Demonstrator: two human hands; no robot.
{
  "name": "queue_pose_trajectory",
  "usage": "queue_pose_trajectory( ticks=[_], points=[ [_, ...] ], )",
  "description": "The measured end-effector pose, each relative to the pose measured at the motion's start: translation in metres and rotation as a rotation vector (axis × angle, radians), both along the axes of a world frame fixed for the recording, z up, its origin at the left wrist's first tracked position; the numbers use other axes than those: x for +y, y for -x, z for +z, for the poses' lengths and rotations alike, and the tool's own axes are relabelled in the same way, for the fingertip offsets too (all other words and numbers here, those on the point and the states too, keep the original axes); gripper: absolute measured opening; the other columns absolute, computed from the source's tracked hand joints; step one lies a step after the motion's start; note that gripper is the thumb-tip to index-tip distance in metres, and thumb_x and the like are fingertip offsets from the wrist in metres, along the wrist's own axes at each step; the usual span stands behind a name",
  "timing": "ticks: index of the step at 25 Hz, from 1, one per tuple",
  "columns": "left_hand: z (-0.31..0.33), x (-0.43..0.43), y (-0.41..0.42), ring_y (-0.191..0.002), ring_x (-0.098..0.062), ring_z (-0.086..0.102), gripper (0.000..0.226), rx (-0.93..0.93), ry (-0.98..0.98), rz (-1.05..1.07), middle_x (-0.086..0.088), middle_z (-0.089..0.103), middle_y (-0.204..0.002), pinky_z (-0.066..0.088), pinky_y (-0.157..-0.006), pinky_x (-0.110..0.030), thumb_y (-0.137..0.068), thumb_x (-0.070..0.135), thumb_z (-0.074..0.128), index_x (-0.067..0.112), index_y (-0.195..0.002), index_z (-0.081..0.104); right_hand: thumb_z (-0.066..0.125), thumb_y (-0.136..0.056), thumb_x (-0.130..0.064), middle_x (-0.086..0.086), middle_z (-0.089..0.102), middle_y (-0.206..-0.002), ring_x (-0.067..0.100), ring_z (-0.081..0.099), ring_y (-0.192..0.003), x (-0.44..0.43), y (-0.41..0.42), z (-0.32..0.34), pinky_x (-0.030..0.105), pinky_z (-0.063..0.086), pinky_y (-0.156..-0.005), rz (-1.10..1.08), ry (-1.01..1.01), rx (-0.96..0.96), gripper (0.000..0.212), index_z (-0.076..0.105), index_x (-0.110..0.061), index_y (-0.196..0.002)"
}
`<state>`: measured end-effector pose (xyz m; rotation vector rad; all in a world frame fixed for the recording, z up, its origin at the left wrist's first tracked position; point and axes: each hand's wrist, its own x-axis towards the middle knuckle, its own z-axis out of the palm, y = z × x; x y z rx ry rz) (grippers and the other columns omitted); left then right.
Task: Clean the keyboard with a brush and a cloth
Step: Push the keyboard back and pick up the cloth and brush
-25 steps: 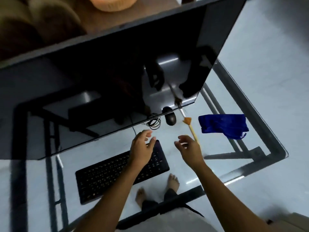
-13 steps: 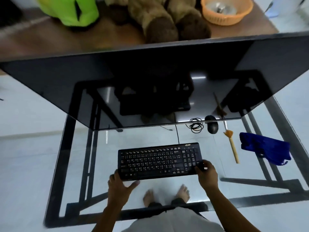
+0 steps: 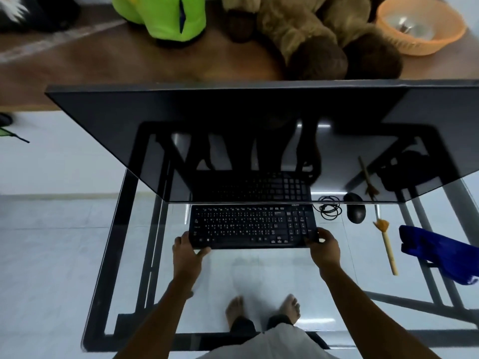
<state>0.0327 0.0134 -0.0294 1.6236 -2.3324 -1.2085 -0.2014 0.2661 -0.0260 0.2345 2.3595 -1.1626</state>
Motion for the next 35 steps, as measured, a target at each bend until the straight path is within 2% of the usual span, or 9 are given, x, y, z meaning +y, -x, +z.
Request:
queue_pose_trajectory(
  ticks=[5,9,13,19,22,24,29,33,35],
  points=[
    [-0.001,-0.025,0.036,-0.113,-0.036,0.052,0.07,0.018,0.058,0.087,-0.018,0.05,-0.122,0.05,-0.092,-0.045,-0.069,0.017,0.083,0.004,-0.126,0.045,0.06,-0.071,0.008,0.006,0.071,-0.087,0.019,0.06,-0.068,-0.03,0.026,-0.004,0.029,0.047,-0.062,0.022,0.026,0.012,0.049,0.064,-0.019,-0.111],
    [-0.001,-0.028,0.058,-0.111,-0.04,0.052,0.074,0.056,0.068,0.193,-0.023,0.046,-0.125,0.05,-0.09,-0.046,-0.066,0.007,0.084,0.001,-0.125,0.039,0.066,-0.075,0.005,0.005,0.07,-0.101,0.022,0.062,-0.086,-0.045,0.034,-0.008,0.028,0.048,-0.076,-0.034,0.009,0.07,0.046,0.065,-0.017,-0.115],
    [-0.005,-0.029,0.061,-0.113,-0.039,0.051,0.076,0.052,0.063,0.227,-0.023,0.047,-0.125,0.05,-0.091,-0.045,-0.067,0.01,0.084,0.001,-0.127,0.039,0.071,-0.077,-0.002,0.006,0.071,-0.111,0.024,0.064,-0.102,-0.052,0.042,-0.016,0.031,0.05,-0.092,-0.089,-0.02,0.099,0.041,0.067,-0.012,-0.116],
    [-0.007,-0.028,0.062,-0.115,-0.04,0.048,0.077,0.045,0.08,0.224,-0.024,0.046,-0.126,0.049,-0.091,-0.048,-0.067,0.009,0.084,0.003,-0.128,0.038,0.065,-0.087,-0.01,0.006,0.071,-0.1,0.02,0.062,-0.082,-0.038,0.039,-0.018,0.027,0.05,-0.077,0.027,-0.041,0.235,0.028,0.066,-0.013,-0.114],
    [-0.002,-0.021,0.066,-0.118,-0.042,0.045,0.078,-0.065,0.165,0.186,-0.025,0.045,-0.127,0.049,-0.09,-0.054,-0.068,0.015,0.084,0.004,-0.128,0.036,0.055,-0.091,-0.007,0.007,0.062,-0.113,0.028,0.054,-0.107,-0.017,0.046,-0.02,0.04,0.051,-0.089,0.078,-0.14,0.341,0.027,0.064,-0.013,-0.115],
    [0.004,-0.013,0.07,-0.117,-0.042,0.045,0.078,-0.118,0.224,0.153,-0.026,0.045,-0.127,0.048,-0.09,-0.054,-0.069,0.02,0.083,0.003,-0.129,0.035,0.052,-0.091,-0.006,0.008,0.058,-0.123,0.028,0.045,-0.119,-0.001,0.053,-0.022,0.041,0.047,-0.093,0.204,-0.268,0.35,0.033,0.062,-0.013,-0.122],
    [0.014,0.023,0.078,-0.123,-0.039,0.043,0.073,-0.035,0.178,0.017,-0.022,0.042,-0.133,0.047,-0.095,-0.051,-0.076,0.021,0.077,0.008,-0.134,0.036,0.058,-0.09,-0.013,0.01,0.058,-0.118,0.029,0.044,-0.116,0.024,0.058,-0.027,0.046,0.053,-0.082,0.424,-0.45,0.379,0.029,0.062,-0.013,-0.119],
    [0.022,0.053,0.084,-0.122,-0.03,0.047,0.062,0.091,0.13,-0.163,-0.014,0.045,-0.132,0.05,-0.095,-0.043,-0.079,0.021,0.074,0.012,-0.131,0.041,0.058,-0.092,-0.017,0.009,0.056,-0.119,0.029,0.052,-0.114,0.034,0.056,-0.026,0.045,0.055,-0.083,0.438,-0.41,0.368,0.04,0.051,-0.017,-0.131],
    [0.025,0.062,0.087,-0.118,-0.024,0.051,0.053,0.12,0.119,-0.247,-0.009,0.047,-0.128,0.051,-0.093,-0.037,-0.081,0.021,0.072,0.015,-0.126,0.045,0.055,-0.093,-0.019,0.012,0.058,-0.116,0.033,0.06,-0.105,0.033,0.06,-0.025,0.044,0.055,-0.082,0.469,-0.41,0.387,0.04,0.052,-0.018,-0.133]
  ],
)
